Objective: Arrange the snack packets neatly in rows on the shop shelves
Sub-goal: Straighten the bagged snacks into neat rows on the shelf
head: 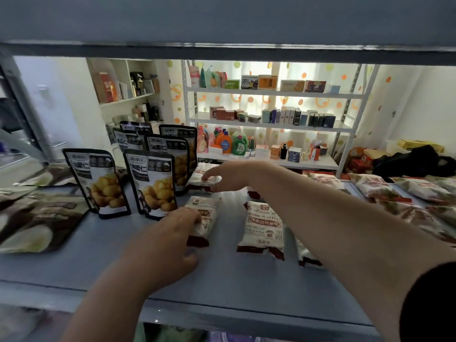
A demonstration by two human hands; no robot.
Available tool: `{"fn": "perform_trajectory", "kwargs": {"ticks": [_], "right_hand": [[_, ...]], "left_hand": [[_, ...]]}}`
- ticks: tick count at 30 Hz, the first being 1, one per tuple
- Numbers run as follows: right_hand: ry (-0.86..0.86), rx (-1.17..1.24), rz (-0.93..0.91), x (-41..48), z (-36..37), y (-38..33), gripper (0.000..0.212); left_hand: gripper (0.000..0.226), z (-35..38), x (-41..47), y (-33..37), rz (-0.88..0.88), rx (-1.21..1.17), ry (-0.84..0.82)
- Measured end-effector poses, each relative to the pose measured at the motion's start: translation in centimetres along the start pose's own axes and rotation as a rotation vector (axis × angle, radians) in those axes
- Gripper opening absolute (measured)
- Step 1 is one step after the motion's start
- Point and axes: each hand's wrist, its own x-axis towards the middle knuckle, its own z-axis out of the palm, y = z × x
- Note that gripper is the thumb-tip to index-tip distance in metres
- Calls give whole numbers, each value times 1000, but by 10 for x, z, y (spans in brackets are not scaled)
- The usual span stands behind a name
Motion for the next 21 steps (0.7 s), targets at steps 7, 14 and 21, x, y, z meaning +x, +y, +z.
{"fn": "perform_trajectory", "kwargs": {"ticks": [7,14,21], "right_hand": [[109,5,16,0,3,15,34],[192,-21,62,0,-5,20,40],[14,-29,78,21,1,-10,52]], "left_hand": [[39,12,16,1,118,-76,142],[47,27,12,10,160,-126,222],[47,28,9,4,183,-133,250]]}}
